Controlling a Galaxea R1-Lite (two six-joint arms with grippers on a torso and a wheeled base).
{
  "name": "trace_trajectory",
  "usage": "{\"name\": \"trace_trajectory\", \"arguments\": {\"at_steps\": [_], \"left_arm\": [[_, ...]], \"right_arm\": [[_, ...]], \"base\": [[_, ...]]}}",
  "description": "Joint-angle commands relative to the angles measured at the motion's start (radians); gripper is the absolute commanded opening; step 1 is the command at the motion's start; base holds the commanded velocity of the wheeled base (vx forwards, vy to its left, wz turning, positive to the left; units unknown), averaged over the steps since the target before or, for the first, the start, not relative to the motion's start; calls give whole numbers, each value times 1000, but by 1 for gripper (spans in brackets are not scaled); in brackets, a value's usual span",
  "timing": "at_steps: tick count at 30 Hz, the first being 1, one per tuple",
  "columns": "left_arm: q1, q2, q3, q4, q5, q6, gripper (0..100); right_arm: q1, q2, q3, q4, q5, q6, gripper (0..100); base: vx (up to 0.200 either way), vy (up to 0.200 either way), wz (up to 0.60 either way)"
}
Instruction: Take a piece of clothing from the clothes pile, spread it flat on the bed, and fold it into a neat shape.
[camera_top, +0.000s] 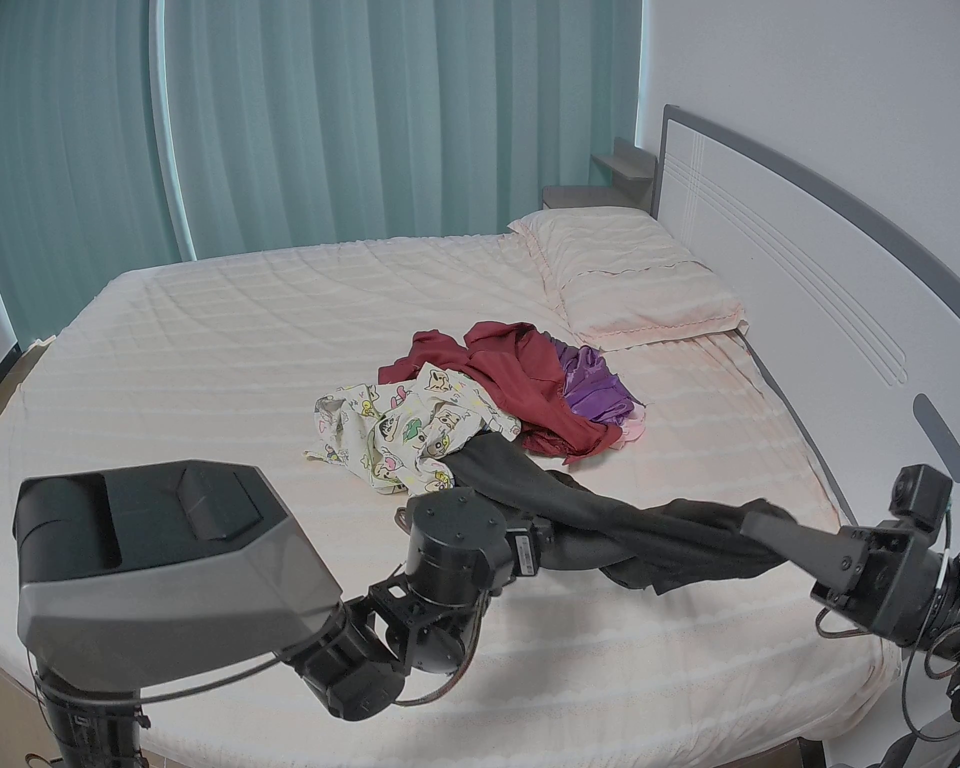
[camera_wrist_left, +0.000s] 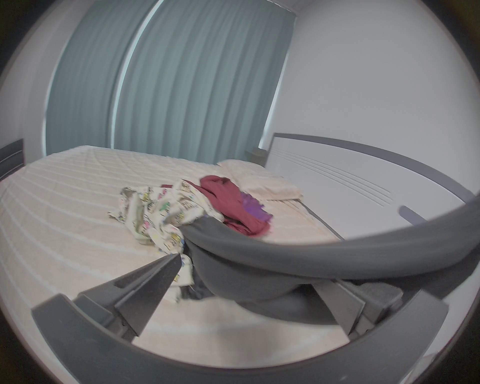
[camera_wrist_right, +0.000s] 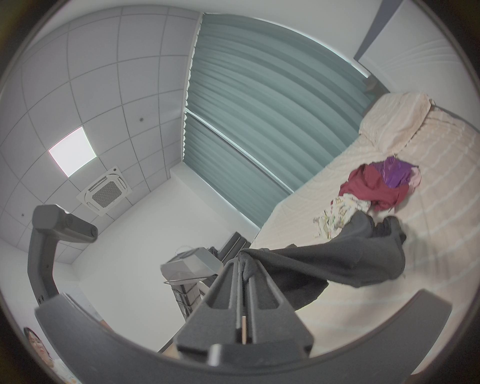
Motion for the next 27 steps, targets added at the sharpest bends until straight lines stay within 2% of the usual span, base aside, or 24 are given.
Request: {"name": "trace_trajectory", "arguments": {"at_steps": [1, 3, 5, 6, 7, 9, 11, 12, 13, 15, 18, 23, 27], "left_arm": [[97, 45, -51, 5, 40, 2, 100], [151, 51, -42, 5, 46, 2, 100], [156, 51, -42, 5, 46, 2, 100], [249, 48, -39, 5, 50, 5, 100], [283, 43, -39, 3, 50, 5, 100], [350, 22, -34, 3, 50, -1, 100], [373, -1, -17, 3, 49, -10, 100], [380, -40, 27, 2, 33, -26, 100], [378, -64, 60, 3, 21, -34, 100], [352, -107, 153, 3, -57, -40, 100], [258, -126, 267, -6, -169, -37, 100], [183, -93, 281, -4, -244, -38, 100], [186, -17, 238, -3, -290, -37, 100]], "right_arm": [[-68, -119, -15, 6, 4, -4, 0], [-114, -111, -39, 6, 4, -4, 0], [-118, -111, -41, 6, 4, -4, 0], [-181, -82, -71, 18, 15, -4, 0], [-201, -71, -79, 22, 24, -4, 0], [-244, -50, -84, 25, 59, -3, 0], [-265, -40, -84, 25, 90, -3, 0], [-281, -28, -84, 25, 127, 0, 0], [-287, -19, -84, 25, 144, 0, 0], [-295, 9, -84, 25, 162, 0, 0], [-293, 50, -85, 22, 170, -1, 0], [-291, 108, -90, 15, 171, -1, 0], [-291, 153, -91, 15, 171, -3, 0]], "base": [[0, 0, 0], [0, 0, 0], [0, 0, 0], [0, 0, 0], [0, 0, 0], [0, 0, 0], [0, 0, 0], [0, 0, 0], [0, 0, 0], [0, 0, 0], [0, 0, 0], [0, 0, 0], [0, 0, 0]]}}
